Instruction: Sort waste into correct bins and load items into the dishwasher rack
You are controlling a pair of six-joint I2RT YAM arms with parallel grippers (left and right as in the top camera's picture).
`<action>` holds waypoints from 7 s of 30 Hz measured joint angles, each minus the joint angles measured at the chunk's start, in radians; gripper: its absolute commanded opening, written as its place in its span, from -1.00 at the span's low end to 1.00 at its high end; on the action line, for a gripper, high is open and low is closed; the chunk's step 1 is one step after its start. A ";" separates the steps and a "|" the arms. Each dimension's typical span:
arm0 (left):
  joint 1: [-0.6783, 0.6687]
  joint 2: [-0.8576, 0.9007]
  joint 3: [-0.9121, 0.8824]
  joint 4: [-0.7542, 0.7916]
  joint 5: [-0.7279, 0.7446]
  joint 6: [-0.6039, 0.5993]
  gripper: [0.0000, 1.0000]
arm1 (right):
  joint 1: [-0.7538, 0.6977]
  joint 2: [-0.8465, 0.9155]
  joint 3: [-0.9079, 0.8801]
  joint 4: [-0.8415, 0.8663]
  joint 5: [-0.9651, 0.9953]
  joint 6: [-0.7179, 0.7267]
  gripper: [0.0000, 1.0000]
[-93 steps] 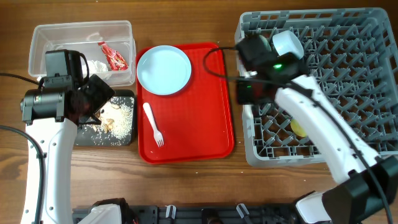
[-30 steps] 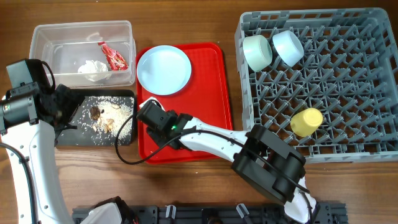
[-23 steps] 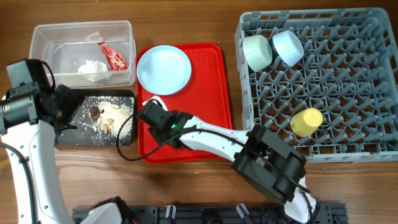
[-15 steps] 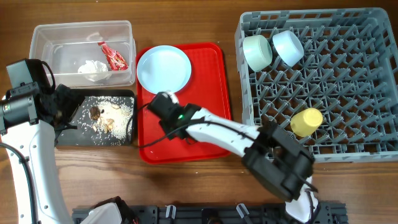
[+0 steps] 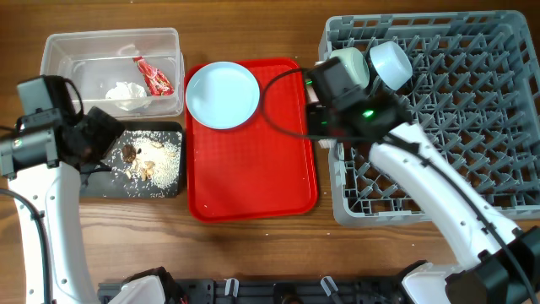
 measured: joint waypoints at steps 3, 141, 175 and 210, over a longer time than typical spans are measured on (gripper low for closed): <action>-0.045 0.000 0.000 0.010 0.005 0.001 0.99 | -0.066 0.002 -0.032 -0.024 0.003 0.000 -0.91; -0.463 -0.613 -0.428 0.176 0.162 0.333 1.00 | -0.441 -0.974 -0.552 0.042 -0.300 -0.169 1.00; -0.463 -0.892 -0.467 0.160 0.162 0.332 1.00 | -0.442 -1.533 -1.144 0.839 -0.167 -0.243 1.00; -0.463 -0.892 -0.469 0.161 0.162 0.332 1.00 | -0.442 -1.541 -1.360 0.941 -0.163 -0.414 1.00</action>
